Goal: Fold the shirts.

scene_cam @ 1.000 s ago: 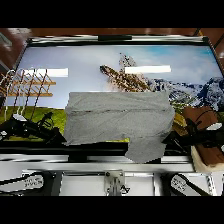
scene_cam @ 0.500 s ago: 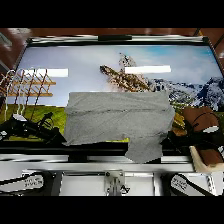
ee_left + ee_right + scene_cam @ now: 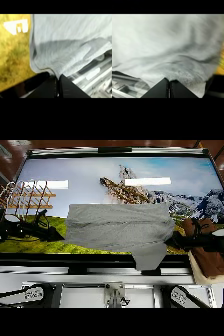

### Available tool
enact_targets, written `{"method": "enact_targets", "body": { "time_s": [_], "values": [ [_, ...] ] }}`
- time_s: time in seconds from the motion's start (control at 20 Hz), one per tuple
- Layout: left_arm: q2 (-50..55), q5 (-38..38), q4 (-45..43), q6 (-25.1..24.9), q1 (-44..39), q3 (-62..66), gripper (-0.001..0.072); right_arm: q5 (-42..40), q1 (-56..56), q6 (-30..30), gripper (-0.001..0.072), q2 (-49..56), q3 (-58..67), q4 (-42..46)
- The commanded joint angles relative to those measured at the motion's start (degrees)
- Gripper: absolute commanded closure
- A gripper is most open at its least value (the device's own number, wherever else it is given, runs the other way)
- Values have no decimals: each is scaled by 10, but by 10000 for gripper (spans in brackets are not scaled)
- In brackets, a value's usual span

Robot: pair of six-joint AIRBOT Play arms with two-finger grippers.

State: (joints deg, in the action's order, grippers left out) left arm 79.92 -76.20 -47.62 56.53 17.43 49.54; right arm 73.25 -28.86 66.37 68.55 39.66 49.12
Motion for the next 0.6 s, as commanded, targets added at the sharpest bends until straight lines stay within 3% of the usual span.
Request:
{"method": "enact_targets", "body": {
  "time_s": [0.0, 0.3, 0.55],
  "values": [
    [12, 30, 40, 3, -16, 95, 678, -43, 54, 40, 658, 9, 88, -22],
    [106, 29, 48, 65, -23, 256, 678, -64, 97, 94, 658, 137, 294, -27],
    [181, 45, 76, 91, -41, 346, 678, -95, 113, 113, 658, 218, 390, -30]
  ]
}}
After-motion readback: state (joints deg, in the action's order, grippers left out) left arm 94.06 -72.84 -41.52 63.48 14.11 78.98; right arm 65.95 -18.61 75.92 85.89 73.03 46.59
